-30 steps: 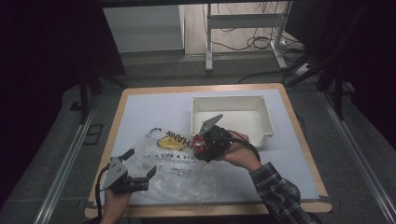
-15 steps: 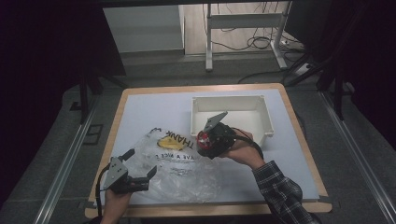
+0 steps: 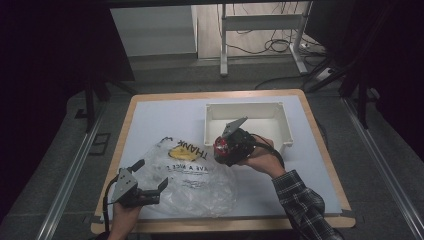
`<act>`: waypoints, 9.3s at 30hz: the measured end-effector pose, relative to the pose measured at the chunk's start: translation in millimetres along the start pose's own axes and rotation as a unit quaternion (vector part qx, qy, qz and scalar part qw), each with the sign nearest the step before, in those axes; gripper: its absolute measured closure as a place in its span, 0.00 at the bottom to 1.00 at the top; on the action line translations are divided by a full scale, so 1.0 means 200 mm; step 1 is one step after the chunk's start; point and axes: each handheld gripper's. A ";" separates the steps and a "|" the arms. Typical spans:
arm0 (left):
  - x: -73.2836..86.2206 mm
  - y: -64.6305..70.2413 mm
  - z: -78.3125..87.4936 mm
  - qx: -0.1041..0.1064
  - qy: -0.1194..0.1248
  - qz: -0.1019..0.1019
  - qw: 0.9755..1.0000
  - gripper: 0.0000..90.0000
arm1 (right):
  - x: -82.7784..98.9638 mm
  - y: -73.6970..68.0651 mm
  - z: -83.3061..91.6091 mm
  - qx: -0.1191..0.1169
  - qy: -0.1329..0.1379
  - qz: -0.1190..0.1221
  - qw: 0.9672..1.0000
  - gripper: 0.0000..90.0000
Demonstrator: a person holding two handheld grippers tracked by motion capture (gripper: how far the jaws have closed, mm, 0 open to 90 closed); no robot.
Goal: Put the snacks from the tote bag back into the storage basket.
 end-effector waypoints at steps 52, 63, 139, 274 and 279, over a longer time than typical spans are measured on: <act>0.00 0.00 0.01 -0.001 0.007 -0.002 1.000 0.00 | 0.00 0.26 -0.12 0.007 -0.014 0.015 1.000 0.29; -0.01 0.00 0.02 -0.003 0.019 -0.001 1.000 0.00 | -0.01 0.30 -0.17 0.006 -0.018 0.015 1.000 0.29; 0.00 0.00 0.01 -0.004 0.014 -0.011 1.000 0.00 | 0.06 0.41 -0.44 -0.002 -0.027 -0.003 1.000 0.28; 0.00 0.02 0.01 0.004 0.009 -0.022 1.000 0.00 | 0.12 0.27 -0.15 0.053 0.043 -0.026 0.997 0.06; 0.00 0.02 0.01 0.003 0.010 -0.022 1.000 0.00 | 0.12 0.25 -0.13 0.050 0.048 -0.028 0.997 0.06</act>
Point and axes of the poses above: each handheld gripper's, and its own axes: z roughly backward along the jaws, x roughly out of its underside, y roughly to its right, and after that the axes turned 12 degrees about y, right-handed
